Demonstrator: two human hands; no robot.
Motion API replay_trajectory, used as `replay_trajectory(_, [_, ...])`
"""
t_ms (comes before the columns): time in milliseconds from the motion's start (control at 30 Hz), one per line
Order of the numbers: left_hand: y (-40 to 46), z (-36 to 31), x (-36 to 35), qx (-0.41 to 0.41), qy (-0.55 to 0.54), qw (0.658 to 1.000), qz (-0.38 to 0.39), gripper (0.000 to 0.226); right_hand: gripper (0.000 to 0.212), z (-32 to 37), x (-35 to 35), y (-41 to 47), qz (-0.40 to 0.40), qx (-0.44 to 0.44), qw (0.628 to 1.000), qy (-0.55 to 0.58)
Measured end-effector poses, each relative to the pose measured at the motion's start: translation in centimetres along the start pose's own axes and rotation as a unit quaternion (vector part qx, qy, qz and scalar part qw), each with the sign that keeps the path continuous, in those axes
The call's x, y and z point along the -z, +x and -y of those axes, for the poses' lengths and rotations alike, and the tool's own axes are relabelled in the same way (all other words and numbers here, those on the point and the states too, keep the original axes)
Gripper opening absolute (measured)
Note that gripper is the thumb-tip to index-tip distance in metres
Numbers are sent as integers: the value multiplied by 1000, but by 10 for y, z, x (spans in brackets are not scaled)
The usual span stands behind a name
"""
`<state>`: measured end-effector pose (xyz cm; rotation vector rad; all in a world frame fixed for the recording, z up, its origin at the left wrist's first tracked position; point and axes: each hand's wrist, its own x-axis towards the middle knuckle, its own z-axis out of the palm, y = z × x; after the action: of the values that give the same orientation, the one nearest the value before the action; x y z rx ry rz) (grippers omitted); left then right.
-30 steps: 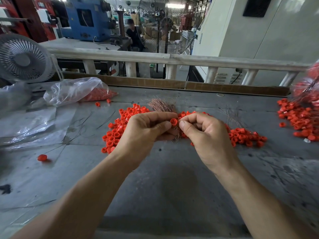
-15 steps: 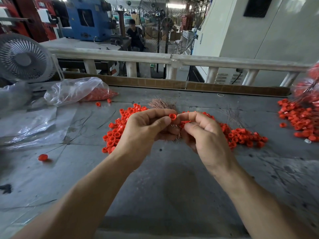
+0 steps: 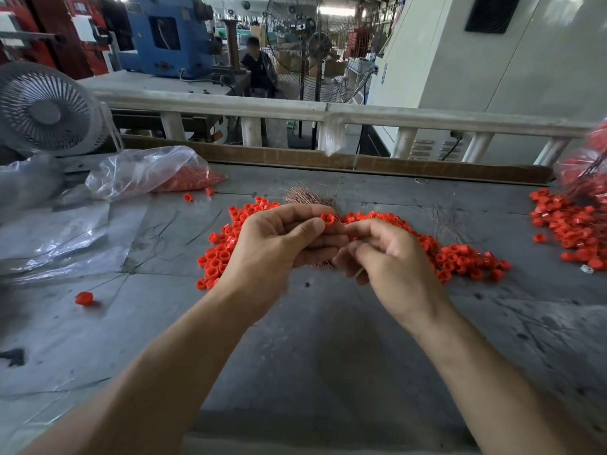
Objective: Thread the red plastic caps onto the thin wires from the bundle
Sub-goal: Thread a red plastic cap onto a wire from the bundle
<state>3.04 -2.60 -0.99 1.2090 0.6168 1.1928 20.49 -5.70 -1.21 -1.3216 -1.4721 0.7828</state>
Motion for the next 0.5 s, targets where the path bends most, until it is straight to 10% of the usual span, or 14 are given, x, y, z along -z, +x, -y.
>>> replay_trajectory(167, [1,0,2,0,9,1000,-17,15,16,-11,32,12,-142,-14,966,-217])
replay_trajectory(500, [-1,-3,-1,9,26,999,-31,15,21,-15,46,12,-50,-77,945,-313])
